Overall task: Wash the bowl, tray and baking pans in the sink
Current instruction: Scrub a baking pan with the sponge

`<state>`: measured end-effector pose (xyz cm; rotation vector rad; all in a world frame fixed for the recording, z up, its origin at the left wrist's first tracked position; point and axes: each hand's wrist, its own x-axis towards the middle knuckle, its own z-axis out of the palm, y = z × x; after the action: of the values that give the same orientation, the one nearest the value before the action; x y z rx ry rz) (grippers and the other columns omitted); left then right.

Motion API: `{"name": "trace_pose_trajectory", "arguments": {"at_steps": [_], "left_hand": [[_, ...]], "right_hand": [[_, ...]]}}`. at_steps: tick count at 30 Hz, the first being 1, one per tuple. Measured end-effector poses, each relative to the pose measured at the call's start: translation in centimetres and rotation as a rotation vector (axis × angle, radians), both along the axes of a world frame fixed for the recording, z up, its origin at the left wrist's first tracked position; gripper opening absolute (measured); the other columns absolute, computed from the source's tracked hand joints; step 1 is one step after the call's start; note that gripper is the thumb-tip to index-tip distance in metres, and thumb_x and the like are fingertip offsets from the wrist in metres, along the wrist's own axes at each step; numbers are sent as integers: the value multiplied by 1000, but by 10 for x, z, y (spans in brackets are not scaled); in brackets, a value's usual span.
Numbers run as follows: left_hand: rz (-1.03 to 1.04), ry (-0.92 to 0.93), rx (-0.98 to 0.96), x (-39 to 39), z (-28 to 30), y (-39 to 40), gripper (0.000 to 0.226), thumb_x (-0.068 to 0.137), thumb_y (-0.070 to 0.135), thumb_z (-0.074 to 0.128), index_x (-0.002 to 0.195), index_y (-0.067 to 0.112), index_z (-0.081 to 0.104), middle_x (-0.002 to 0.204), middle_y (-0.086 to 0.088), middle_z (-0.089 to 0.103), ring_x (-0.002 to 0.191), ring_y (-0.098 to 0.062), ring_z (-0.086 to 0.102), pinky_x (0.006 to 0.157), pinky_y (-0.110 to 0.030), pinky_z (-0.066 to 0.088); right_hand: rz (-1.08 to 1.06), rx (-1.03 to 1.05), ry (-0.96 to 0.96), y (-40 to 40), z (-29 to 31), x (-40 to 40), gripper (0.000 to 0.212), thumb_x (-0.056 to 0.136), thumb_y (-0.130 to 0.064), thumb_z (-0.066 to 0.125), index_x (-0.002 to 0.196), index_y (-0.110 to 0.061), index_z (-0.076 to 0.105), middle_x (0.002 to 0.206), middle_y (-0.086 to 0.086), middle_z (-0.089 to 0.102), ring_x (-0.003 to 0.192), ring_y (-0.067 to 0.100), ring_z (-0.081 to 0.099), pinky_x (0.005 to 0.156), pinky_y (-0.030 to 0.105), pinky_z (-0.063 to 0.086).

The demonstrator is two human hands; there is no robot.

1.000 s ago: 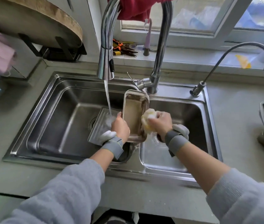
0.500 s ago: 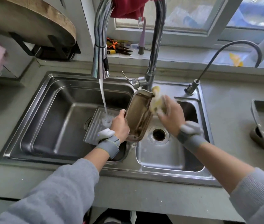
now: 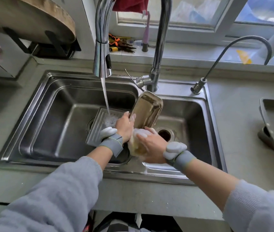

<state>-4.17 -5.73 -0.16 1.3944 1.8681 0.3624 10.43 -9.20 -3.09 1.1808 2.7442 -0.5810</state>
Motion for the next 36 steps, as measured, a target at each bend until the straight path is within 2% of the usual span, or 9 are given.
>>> {"name": "trace_pose_trajectory", "arguments": {"at_steps": [3,7,11,16,21,24,28,32,36], "left_hand": [[-148,135,-43,-2,-6,-5,34,97,12,40,130,8,44,114,-23,61,107,-40,57,86,-41,45],[-250,248,-101,-9,-11,-8,43,93,4,41,136,12,40,121,-19,59,111,-38,57,87,-38,44],[-226,254,-45,-10,-6,-6,38,92,2,40,130,10,43,118,-20,59,107,-39,57,77,-35,40],[-185,213,5,-13,-2,4,36,91,1,40,126,9,46,118,-20,59,107,-40,57,79,-35,41],[-114,210,77,-21,4,10,40,91,0,42,130,8,46,116,-22,61,109,-39,57,84,-38,43],[-125,203,108,-23,12,15,43,91,1,43,134,9,43,119,-22,60,112,-39,55,87,-38,42],[11,229,76,-34,12,14,48,95,1,39,142,10,36,125,-24,56,115,-40,52,90,-40,41],[192,117,27,-30,15,7,42,95,0,37,136,1,42,129,-24,54,118,-40,51,96,-41,41],[267,32,14,-9,20,0,33,93,-1,37,123,-8,49,120,-27,57,113,-42,53,93,-43,43]], "right_hand": [[253,190,-210,9,-2,-1,52,69,-21,67,119,-15,52,118,3,61,117,23,54,101,40,30],[287,678,-359,42,10,20,9,70,-19,64,75,-27,64,71,-13,61,79,14,60,83,40,44],[162,423,-86,18,-2,8,32,76,-20,41,91,-25,68,90,-3,64,92,24,59,83,40,31],[-218,-112,91,1,-14,-21,51,71,-16,69,121,-18,59,138,3,44,133,25,31,107,31,19],[-112,14,126,0,-23,-12,42,62,-19,77,102,-24,67,113,-2,60,119,22,49,108,27,14],[-87,140,223,-5,-14,-23,34,60,-13,75,93,-14,68,106,5,61,106,28,55,91,34,37],[-49,279,235,-13,-7,-4,31,71,-27,43,83,-12,67,92,5,63,91,27,59,74,33,48],[-877,-409,690,-18,10,12,15,79,-20,60,82,-8,69,79,5,65,74,20,61,65,28,49],[-1195,-1067,1194,-19,20,-26,20,97,-19,51,114,-13,59,99,6,65,84,18,65,67,26,57]]}}
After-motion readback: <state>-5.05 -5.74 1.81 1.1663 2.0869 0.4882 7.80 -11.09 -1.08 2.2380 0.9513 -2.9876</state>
